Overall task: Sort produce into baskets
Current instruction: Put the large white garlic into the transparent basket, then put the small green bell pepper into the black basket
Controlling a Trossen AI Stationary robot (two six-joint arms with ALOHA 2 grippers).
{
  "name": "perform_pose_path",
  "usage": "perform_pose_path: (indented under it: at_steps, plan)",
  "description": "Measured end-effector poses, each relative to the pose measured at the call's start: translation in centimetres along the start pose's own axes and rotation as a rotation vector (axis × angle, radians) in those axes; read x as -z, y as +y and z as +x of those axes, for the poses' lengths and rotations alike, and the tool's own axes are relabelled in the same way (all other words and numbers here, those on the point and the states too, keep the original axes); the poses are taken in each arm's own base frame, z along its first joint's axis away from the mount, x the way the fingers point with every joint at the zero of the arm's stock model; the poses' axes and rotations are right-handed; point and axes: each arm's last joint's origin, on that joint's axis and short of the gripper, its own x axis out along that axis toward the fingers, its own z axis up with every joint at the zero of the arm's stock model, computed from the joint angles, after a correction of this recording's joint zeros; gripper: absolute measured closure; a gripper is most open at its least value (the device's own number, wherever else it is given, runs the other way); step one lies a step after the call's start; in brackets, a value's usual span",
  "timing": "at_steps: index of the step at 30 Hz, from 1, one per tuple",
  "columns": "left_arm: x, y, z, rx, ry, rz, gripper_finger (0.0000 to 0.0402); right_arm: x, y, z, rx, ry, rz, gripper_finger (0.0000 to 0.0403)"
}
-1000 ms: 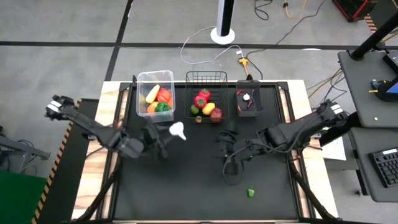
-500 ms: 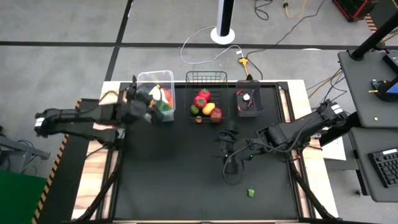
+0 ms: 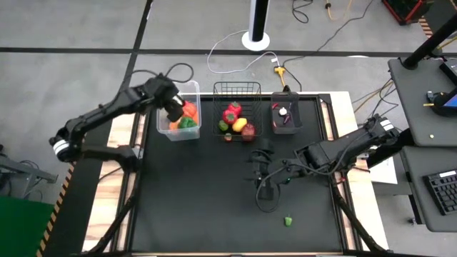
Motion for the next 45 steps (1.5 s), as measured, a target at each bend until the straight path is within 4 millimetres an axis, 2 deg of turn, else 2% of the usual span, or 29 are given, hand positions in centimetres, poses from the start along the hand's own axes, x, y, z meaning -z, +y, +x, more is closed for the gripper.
perform_pose_path:
  at_steps: [9, 19, 26, 36, 41, 45]
  plan:
    - [-0.3, -0.8, 3.1, 0.036, 0.221, 0.213, 0.026, 0.0, 0.0, 0.0, 0.0, 0.004, 0.005, 0.0127]
    - [-0.4, -1.4, 4.8, 0.039, 0.276, 0.246, 0.0251, 0.1, 0.0, 0.0, 0.0, 0.01, 0.003, 0.0113]
    - [-0.5, -1.2, 4.8, -0.017, 0.276, 0.246, 0.0244, 0.1, 0.0, 0.0, 0.0, 0.01, 0.003, 0.0101]
    - [-0.6, -1.2, 4.6, -0.021, 0.266, 0.227, 0.0168, 0.1, 0.0, 0.0, -0.001, 0.01, 0.003, 0.0096]
    - [-0.7, -0.9, 4.0, -0.03, 0.242, 0.178, 0.0148, 0.1, 0.0, 0.0, 0.0, 0.01, 0.003, 0.0102]
    - [-0.5, -0.9, 2.4, -0.035, 0.197, 0.089, 0.0145, 0.1, 0.0, 0.0, 0.0, 0.013, 0.005, 0.0103]
